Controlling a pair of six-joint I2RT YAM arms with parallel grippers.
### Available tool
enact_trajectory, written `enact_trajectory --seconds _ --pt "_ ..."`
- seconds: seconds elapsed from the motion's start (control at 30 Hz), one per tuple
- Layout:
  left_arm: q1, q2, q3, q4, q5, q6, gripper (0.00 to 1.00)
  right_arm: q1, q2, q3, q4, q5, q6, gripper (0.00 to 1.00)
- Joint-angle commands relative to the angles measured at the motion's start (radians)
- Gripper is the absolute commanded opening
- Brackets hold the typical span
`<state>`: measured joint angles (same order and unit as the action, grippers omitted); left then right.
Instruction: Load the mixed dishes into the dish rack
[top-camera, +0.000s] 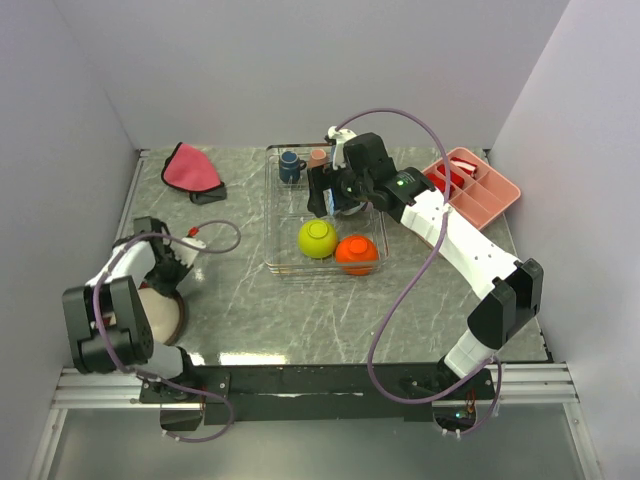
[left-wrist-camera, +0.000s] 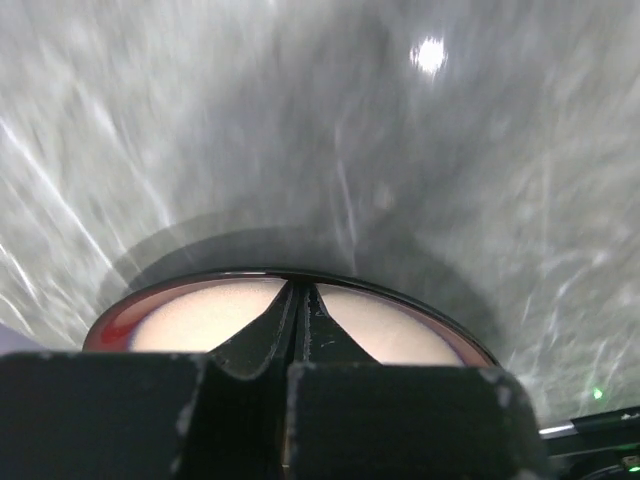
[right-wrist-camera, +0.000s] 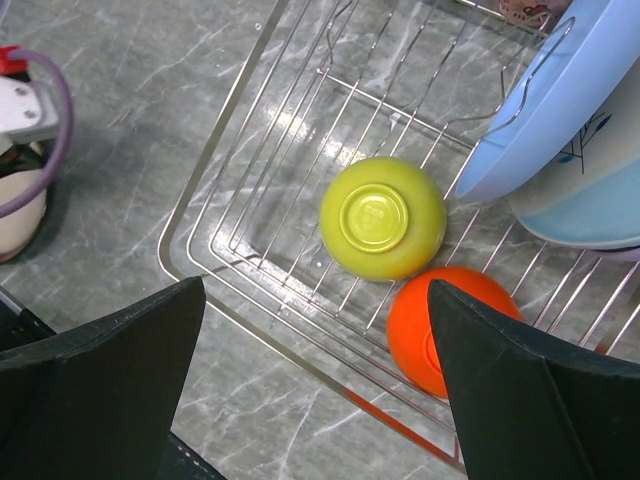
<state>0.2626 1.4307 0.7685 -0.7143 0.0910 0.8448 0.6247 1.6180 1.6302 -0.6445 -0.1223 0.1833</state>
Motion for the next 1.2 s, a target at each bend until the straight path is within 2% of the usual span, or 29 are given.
enact_trajectory --seconds 0.0,0.13,0.2,0.27,0.33,0.4,0.43,0.57,0.6,0.73,0.9,1.03,1.17 --pt "-0.095 0.143 0.034 0.148 0.179 -0.11 0.03 -0.006 -0.044 0.014 0.025 0.001 -0.015 1.0" --pt "-0.125 0.203 0.124 0.182 0.2 -0.188 0.07 -0.006 -0.032 0.02 0.029 0.001 -0.019 1.0" --pt "-0.123 0.195 0.164 0.148 0.229 -0.204 0.16 -0.006 -0.029 0.022 0.028 0.0 -0.021 1.0" --pt "-0.106 0.107 0.198 0.098 0.252 -0.21 0.27 -0.006 -0.027 0.02 0.032 0.001 -0.022 1.0" --pt "-0.073 -0.017 0.213 0.047 0.268 -0.184 0.34 -0.006 -0.026 0.013 0.042 -0.003 -0.022 1.0" --pt "-0.051 -0.084 0.218 0.027 0.233 -0.171 0.45 -0.006 -0.021 0.011 0.052 -0.011 -0.019 1.0" --pt "-0.028 -0.12 0.215 0.016 0.167 -0.176 0.5 -0.008 -0.012 0.011 0.057 -0.017 -0.016 1.0" --pt "0.07 -0.136 0.224 -0.046 0.049 -0.283 0.61 -0.006 0.022 0.042 0.066 -0.071 -0.01 1.0" --pt "0.113 -0.138 0.221 -0.066 0.046 -0.306 0.61 -0.006 0.032 0.063 0.068 -0.115 -0.01 1.0" --pt "0.168 -0.171 0.128 -0.079 -0.013 -0.436 0.61 -0.003 0.109 0.135 0.059 -0.213 -0.044 1.0" --pt "0.199 -0.202 0.04 0.004 -0.088 -0.593 0.63 0.0 0.18 0.235 0.045 -0.25 -0.019 1.0" --pt "0.247 -0.228 0.009 0.036 -0.166 -0.651 0.64 0.003 0.186 0.234 0.045 -0.27 -0.002 1.0" --pt "0.3 -0.24 -0.023 0.024 -0.189 -0.644 0.67 0.007 0.177 0.198 0.054 -0.289 0.013 1.0"
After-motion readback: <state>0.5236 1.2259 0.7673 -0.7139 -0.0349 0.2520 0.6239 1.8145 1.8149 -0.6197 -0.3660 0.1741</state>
